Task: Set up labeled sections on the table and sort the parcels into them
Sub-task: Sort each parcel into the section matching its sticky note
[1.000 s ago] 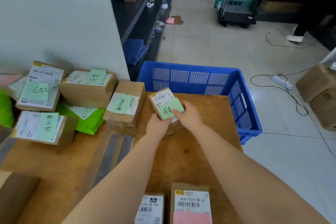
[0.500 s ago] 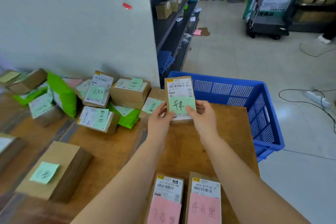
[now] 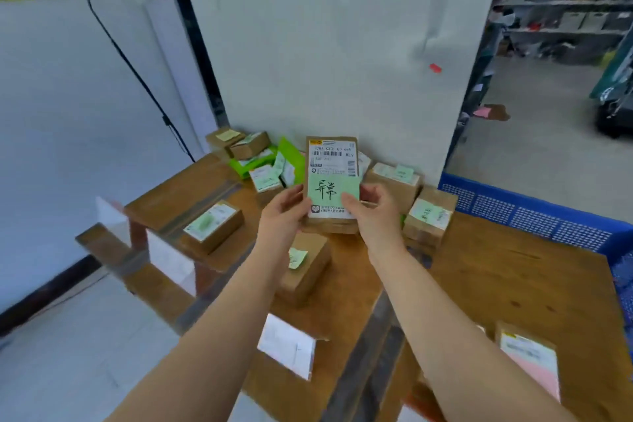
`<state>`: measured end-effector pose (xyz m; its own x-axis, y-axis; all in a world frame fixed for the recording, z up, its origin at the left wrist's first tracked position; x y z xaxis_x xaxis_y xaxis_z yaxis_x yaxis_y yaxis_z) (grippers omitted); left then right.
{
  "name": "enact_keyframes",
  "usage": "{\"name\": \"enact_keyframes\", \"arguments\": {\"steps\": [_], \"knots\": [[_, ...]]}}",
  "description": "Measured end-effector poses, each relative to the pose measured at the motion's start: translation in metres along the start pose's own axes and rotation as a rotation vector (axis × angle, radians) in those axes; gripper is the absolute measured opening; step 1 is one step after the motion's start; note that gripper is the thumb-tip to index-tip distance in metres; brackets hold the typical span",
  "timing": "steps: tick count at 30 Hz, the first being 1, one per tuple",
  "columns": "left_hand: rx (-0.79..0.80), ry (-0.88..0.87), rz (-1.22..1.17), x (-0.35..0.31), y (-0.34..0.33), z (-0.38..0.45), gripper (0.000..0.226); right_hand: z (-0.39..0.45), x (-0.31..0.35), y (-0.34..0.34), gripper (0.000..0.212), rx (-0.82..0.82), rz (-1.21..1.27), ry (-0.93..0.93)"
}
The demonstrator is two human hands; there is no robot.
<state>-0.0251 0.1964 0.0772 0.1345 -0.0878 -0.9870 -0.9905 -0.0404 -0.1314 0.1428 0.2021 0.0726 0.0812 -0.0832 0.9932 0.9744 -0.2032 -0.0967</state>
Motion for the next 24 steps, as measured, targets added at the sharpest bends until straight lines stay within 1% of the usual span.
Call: {"name": "enact_keyframes", "arguments": {"steps": [3, 7, 10, 13, 16, 19, 24], "knots": [[-0.022, -0.028, -0.004, -0.016, 0.078, -0.020, 0.031, -0.025, 0.002, -0.077, 0.019, 0.067, 0.009, -0.015], [-0.111, -0.087, 0.085, -0.038, 0.187, -0.047, 0.028, -0.063, -0.002, -0.178, 0.022, 0.147, 0.046, -0.008], [-0.169, -0.089, 0.128, -0.045, 0.261, -0.067, 0.032, -0.092, -0.010, -0.248, 0.020, 0.208, 0.050, -0.008], [-0.243, -0.072, 0.128, -0.047, 0.328, -0.084, 0.030, -0.117, -0.021, -0.310, 0.018, 0.270, 0.057, -0.028], [-0.281, -0.057, 0.121, -0.049, 0.383, -0.092, 0.029, -0.132, -0.032, -0.364, 0.019, 0.329, 0.044, -0.051], [-0.304, -0.054, 0.104, -0.048, 0.427, -0.090, 0.032, -0.135, -0.042, -0.412, 0.023, 0.375, 0.044, -0.075], [-0.341, -0.049, 0.117, -0.050, 0.491, -0.060, 0.035, -0.118, -0.061, -0.483, 0.030, 0.433, 0.068, -0.118]]}}
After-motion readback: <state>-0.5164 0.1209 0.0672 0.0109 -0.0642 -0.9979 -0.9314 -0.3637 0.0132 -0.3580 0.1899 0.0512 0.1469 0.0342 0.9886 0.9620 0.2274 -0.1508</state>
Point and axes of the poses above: each hand's wrist, its own z-axis towards the middle knuckle, its own y-axis out of the back of the hand, x = y × z, the point moved 7 cm from there along z, towards the middle knuckle, and after that the axes turned 5 degrees about x, right-handed, at the moved point
